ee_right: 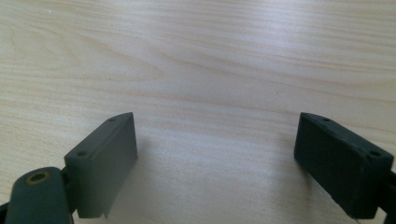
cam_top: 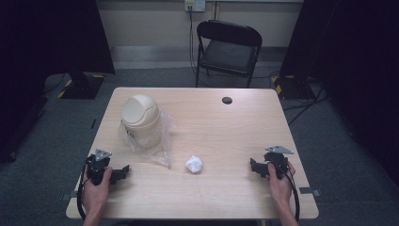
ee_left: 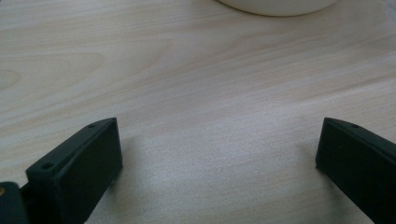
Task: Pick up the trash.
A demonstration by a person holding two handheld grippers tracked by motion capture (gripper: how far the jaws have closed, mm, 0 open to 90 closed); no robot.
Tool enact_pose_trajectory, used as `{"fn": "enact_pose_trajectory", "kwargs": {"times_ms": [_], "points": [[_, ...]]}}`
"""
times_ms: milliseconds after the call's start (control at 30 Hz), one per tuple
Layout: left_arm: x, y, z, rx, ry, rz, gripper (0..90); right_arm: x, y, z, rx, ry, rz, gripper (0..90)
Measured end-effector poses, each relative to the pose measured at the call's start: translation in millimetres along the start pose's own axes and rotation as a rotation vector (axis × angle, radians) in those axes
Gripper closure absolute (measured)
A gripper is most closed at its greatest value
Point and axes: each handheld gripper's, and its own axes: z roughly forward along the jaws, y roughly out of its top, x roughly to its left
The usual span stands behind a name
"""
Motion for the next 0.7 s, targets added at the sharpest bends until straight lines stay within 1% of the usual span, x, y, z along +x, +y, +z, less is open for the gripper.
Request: {"fn": "enact_pose_trajectory", "kwargs": {"times_ms": [233,333,400,467,500,533,567,600,667,700], "points": [[-0.3,0.4,0.0,0.001,0.007,-0.003,0.0,0.0,0.0,0.0,0.000,0.001,0.001,12.4],[1.2,0.4,-0.6,0.002,-0.004,0.000,0.9,0.0,0.0,0.0,0.000,0.001,0.000,12.4],[3.1,0.4,-2.3,-0.001,-0.009,-0.010,2.6,0.0,0.0,0.0,0.000,0.000,0.000,12.4],[4.3,-0.1,-4.6,-0.005,0.007,-0.010,8.9,0.0,0.0,0.0,-0.001,0.001,0.000,12.4],[5.2,-0.5,-6.1,-0.006,0.006,-0.011,11.6,0.0,0.0,0.0,0.000,0.000,0.000,12.4],[6.4,-0.9,-7.8,-0.009,0.010,-0.009,17.4,0.0,0.0,0.0,0.000,-0.001,-0.001,12.4],[10.8,-2.1,-10.5,-0.012,-0.033,-0.022,16.1,0.0,0.0,0.0,0.000,-0.001,-0.001,12.4],[10.8,-2.1,-10.5,-0.012,-0.033,-0.022,15.9,0.0,0.0,0.0,0.000,-0.001,-0.001,12.4],[13.7,-3.0,-14.0,-0.032,-0.053,-0.038,16.3,0.0,0.0,0.0,0.000,-0.001,-0.001,12.4],[14.3,-3.2,-16.4,-0.043,-0.044,-0.041,15.7,0.1,0.0,0.1,0.000,-0.001,-0.001,12.4]]}}
